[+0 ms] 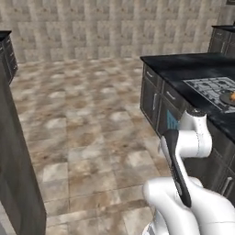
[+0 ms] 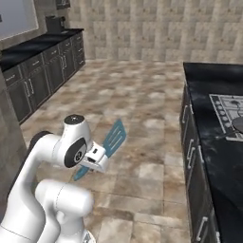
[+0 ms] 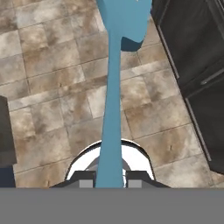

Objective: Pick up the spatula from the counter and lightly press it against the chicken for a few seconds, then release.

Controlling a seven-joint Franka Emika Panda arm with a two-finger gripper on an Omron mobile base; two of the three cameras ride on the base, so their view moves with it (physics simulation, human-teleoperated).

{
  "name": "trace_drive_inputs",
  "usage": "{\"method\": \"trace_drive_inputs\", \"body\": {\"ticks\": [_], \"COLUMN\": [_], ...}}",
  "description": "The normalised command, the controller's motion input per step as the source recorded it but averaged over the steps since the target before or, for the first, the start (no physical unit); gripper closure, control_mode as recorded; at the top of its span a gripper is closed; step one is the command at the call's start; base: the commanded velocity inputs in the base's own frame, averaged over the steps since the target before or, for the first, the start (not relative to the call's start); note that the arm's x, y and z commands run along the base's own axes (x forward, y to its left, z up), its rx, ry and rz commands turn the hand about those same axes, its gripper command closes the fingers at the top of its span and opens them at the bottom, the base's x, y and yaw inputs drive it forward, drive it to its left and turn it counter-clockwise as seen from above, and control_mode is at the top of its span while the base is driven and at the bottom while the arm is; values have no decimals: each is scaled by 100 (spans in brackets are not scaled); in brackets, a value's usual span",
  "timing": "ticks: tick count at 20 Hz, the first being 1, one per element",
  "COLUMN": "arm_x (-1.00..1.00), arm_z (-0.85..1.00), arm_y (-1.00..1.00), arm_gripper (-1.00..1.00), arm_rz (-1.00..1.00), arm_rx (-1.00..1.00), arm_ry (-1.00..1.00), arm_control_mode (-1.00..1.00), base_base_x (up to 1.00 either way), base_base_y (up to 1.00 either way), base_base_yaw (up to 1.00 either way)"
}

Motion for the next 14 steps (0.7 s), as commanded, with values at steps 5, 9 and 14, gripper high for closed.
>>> {"method": "trace_drive_inputs", "body": {"ticks": [5, 9, 14], "arm_x": [0, 0, 0], "arm_z": [0, 0, 0], "arm_y": [0, 0, 0], "arm_gripper": [100, 100, 100], "arm_rz": [0, 0, 0], "arm_rx": [0, 0, 0], "arm_ry": [0, 0, 0], "arm_control_mode": [100, 100, 100], "base_base_x": [100, 99, 99], "base_base_y": [47, 39, 18], "base_base_yaw": [-10, -4, -4]}}
